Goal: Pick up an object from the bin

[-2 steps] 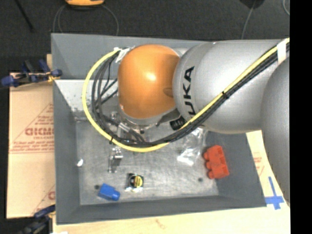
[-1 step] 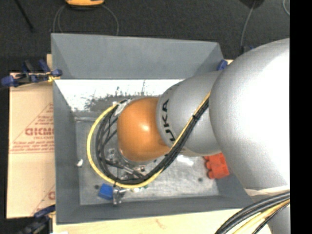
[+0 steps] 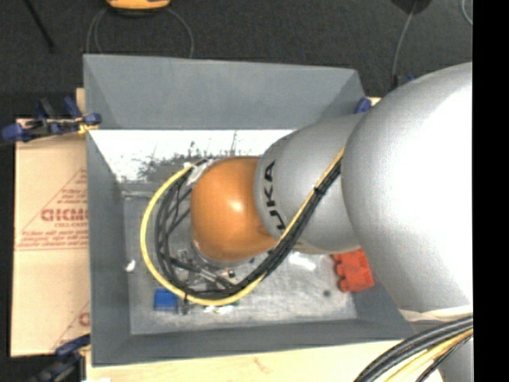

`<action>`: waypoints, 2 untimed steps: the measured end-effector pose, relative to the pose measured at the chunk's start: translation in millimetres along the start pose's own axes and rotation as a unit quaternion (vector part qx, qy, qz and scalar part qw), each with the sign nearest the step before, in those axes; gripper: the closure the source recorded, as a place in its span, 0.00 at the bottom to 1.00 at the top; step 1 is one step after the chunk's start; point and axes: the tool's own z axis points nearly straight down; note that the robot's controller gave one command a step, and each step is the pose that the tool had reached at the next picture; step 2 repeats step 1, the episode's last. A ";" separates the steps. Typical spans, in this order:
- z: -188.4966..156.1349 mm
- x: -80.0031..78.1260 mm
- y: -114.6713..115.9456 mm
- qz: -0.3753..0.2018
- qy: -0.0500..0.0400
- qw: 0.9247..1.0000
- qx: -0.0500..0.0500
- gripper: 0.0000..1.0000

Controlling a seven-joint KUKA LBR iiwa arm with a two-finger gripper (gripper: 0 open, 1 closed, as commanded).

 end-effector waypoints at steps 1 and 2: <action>-122.4 -13.1 5.9 -0.034 -0.005 0.999 0.001 1.00; -122.4 -13.1 5.9 -0.034 -0.005 0.999 0.001 1.00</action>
Offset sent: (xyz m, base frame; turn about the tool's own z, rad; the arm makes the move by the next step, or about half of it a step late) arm 0.0088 0.0082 0.1170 -0.0697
